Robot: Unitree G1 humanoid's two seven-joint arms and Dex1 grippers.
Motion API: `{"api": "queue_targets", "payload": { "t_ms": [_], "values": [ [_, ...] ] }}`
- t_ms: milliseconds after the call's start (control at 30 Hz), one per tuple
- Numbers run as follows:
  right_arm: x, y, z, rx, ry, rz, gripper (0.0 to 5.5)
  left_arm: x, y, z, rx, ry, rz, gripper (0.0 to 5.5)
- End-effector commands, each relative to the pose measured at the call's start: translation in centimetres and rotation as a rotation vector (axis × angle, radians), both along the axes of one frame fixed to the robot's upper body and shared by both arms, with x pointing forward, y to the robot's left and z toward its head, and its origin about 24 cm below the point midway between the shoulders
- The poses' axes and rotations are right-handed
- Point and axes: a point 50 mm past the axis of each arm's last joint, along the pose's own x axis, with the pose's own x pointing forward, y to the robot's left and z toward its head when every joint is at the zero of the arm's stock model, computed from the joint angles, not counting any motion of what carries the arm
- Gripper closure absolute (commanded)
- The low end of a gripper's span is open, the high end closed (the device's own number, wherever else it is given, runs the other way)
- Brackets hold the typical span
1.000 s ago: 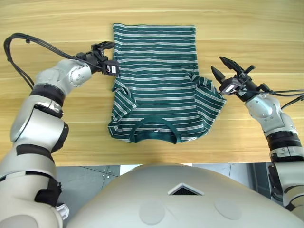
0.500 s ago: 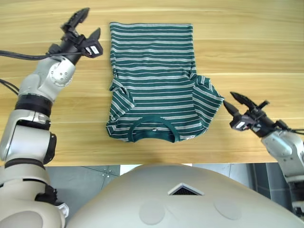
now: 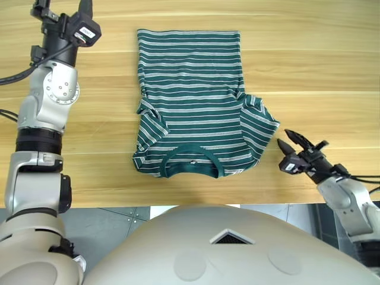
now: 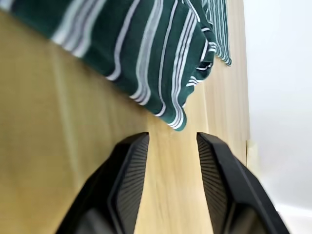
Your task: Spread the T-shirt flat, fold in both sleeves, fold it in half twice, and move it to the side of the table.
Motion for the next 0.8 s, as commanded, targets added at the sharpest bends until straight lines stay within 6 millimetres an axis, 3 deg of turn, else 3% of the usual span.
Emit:
{"api": "queue_targets", "payload": {
  "t_ms": [33, 633, 800],
  "values": [
    [0.1, -0.6, -1.5, -0.028, 0.076, -0.005, 3.68, -0.5, 0.2, -0.7, -0.015, 0.011, 0.017, 2.34],
    [1.0, 0.4, -2.7, 0.007, 0.084, 0.054, 3.68, -0.1, -1.3, -2.0, -0.022, 0.057, -0.023, 2.34],
    [1.1, 0.2, -3.1, 0.001, 0.098, 0.052, 4.54, -0.2, -2.0, -2.4, -0.028, 0.069, -0.043, 2.30]
  ]
}}
